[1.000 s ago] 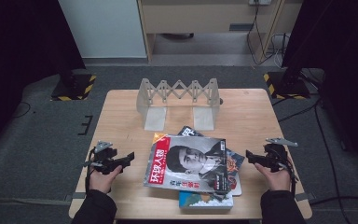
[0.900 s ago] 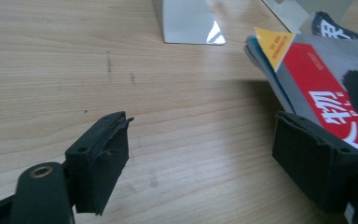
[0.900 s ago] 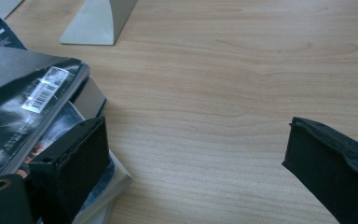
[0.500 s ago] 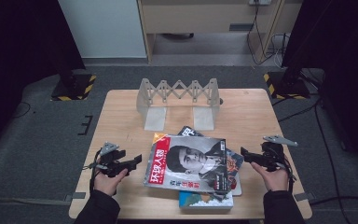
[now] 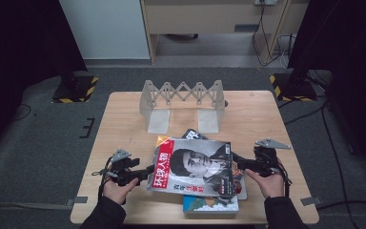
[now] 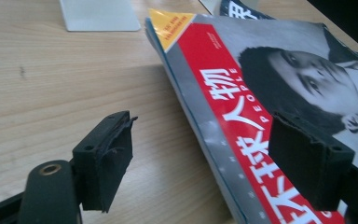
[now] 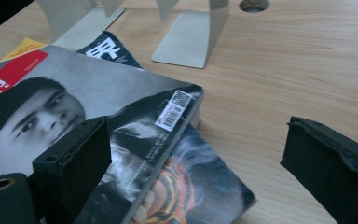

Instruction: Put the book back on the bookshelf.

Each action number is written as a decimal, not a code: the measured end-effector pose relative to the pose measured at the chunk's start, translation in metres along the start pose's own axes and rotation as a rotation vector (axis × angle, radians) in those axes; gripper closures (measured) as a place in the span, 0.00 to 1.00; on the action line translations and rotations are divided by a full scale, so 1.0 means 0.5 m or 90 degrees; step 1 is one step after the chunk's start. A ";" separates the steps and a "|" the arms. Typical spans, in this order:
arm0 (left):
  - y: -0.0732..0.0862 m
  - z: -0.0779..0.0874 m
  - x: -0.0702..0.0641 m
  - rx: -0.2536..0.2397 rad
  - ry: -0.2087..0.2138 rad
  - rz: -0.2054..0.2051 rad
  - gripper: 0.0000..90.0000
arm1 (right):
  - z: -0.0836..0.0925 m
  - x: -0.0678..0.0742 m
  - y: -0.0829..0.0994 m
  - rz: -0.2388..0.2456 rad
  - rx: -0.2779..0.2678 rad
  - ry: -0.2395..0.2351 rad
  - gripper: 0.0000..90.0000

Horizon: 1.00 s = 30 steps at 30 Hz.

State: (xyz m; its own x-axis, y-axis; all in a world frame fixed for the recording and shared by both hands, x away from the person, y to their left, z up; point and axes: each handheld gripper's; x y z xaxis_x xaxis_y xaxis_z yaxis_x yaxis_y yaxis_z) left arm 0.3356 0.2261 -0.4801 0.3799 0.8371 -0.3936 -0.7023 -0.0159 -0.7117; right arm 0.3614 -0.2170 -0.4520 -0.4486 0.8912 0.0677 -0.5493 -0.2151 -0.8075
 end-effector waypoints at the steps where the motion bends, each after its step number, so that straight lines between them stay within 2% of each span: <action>1: 0.001 -0.001 -0.003 0.003 0.002 0.000 0.23 | -0.002 0.004 0.000 0.002 0.000 -0.003 0.09; 6: 0.012 -0.006 -0.013 0.029 0.010 -0.004 0.24 | -0.012 0.025 0.005 0.020 0.011 -0.016 0.09; 13: 0.037 0.003 -0.019 0.060 0.022 0.006 0.26 | -0.030 0.049 0.020 0.034 0.031 -0.033 0.09; 15: 0.040 0.001 -0.021 0.064 0.024 0.009 0.26 | -0.035 0.053 0.024 0.046 0.036 -0.035 0.09; 21: 0.045 -0.008 -0.024 0.084 0.026 0.006 0.26 | -0.048 0.066 0.032 0.051 0.042 -0.051 0.12; 30: 0.048 -0.019 -0.020 0.100 0.052 0.024 0.25 | -0.061 0.082 0.040 0.069 0.056 -0.071 0.19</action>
State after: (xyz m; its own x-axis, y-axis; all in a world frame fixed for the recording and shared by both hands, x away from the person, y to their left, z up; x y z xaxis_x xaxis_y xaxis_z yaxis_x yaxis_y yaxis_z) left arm 0.3208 0.2121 -0.4989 0.3938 0.7906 -0.4688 -0.8000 0.0437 -0.5984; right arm 0.3538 -0.1726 -0.4832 -0.5814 0.8120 0.0518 -0.5510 -0.3461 -0.7593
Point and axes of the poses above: each handheld gripper's, and its own axes: z roughly backward along the jaws, y roughly out of its underside, x roughly to its left, and after that the axes turned 7 degrees about z, right-handed
